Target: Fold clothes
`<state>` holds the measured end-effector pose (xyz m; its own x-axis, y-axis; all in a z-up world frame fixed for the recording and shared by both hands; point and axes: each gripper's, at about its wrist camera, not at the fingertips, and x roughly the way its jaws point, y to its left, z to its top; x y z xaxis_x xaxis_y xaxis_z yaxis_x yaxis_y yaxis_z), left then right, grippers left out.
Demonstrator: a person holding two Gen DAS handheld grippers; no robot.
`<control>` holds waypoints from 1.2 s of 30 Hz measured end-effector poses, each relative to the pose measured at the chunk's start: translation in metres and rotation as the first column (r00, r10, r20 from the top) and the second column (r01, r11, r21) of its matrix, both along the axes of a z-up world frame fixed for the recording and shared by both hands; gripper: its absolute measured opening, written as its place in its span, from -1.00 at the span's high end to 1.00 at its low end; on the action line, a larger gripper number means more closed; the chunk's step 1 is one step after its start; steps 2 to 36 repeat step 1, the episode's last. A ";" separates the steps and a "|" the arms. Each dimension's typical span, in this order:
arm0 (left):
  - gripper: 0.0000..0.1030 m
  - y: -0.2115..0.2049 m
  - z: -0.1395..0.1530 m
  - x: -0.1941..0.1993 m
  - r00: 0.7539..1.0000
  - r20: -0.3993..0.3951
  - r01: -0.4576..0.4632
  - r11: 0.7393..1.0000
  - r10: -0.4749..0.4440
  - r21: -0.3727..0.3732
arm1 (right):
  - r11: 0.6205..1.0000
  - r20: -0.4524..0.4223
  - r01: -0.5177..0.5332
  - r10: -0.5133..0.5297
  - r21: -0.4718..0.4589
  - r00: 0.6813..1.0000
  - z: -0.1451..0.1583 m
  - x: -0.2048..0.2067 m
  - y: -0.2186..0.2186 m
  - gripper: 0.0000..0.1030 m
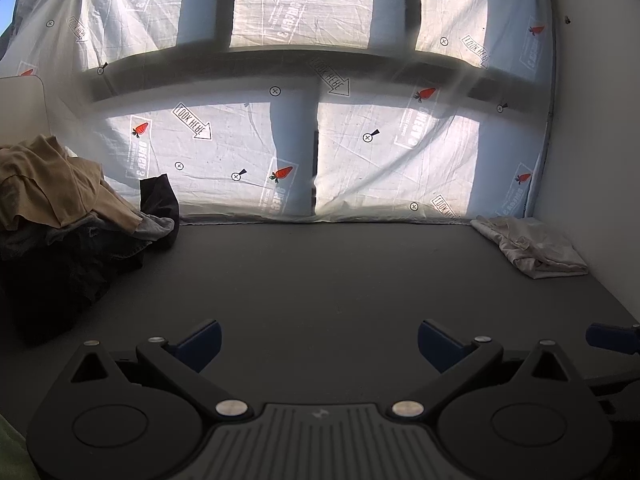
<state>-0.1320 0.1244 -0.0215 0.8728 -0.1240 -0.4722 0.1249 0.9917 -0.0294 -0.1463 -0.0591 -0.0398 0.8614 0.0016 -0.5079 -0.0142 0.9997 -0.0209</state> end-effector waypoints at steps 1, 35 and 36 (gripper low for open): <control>-1.00 0.000 0.000 0.000 1.000 -0.003 0.002 1.000 -0.002 -0.003 | 1.000 0.002 0.001 -0.001 -0.001 1.000 0.000 -0.001 0.000 -1.00; -1.00 0.000 0.000 0.000 1.000 -0.003 0.002 1.000 -0.002 -0.003 | 1.000 0.002 0.001 -0.001 -0.001 1.000 0.000 -0.001 0.000 -1.00; -1.00 0.000 0.000 0.000 1.000 -0.003 0.002 1.000 -0.002 -0.003 | 1.000 0.002 0.001 -0.001 -0.001 1.000 0.000 -0.001 0.000 -1.00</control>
